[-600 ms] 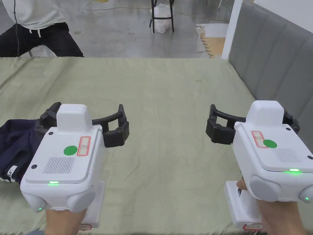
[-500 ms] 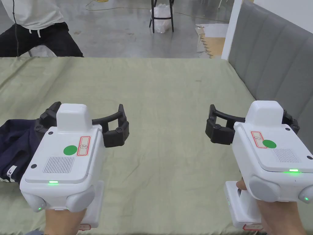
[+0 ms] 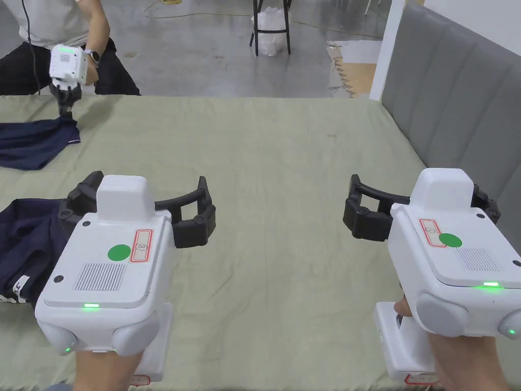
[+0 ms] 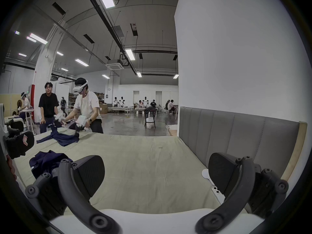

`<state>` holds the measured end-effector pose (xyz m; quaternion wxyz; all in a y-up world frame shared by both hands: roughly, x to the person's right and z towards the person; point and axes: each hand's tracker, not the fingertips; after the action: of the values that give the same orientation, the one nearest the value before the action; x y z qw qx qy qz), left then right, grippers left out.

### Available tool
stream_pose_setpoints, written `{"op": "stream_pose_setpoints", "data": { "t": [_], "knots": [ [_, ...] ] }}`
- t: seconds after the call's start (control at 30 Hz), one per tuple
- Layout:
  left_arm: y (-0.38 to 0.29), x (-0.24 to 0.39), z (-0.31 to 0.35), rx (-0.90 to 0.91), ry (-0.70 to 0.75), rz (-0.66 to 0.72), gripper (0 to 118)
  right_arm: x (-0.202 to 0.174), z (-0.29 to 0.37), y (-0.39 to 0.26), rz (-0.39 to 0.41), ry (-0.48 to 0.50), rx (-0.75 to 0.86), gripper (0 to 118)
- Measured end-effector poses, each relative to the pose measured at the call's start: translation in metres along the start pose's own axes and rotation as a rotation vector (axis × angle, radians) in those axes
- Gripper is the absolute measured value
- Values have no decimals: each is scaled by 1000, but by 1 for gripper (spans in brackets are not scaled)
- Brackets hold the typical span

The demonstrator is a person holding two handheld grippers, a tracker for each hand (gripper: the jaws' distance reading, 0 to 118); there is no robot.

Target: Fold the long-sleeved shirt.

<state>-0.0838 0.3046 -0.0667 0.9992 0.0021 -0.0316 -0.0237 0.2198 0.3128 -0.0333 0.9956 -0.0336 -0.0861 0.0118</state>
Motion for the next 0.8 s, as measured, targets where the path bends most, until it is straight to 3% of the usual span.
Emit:
{"op": "stream_pose_setpoints", "data": {
  "t": [0.8],
  "knots": [
    [-6,-5,1,-23,7,3,108,4,3,-1,-28,2,-20,117]
  ]
}}
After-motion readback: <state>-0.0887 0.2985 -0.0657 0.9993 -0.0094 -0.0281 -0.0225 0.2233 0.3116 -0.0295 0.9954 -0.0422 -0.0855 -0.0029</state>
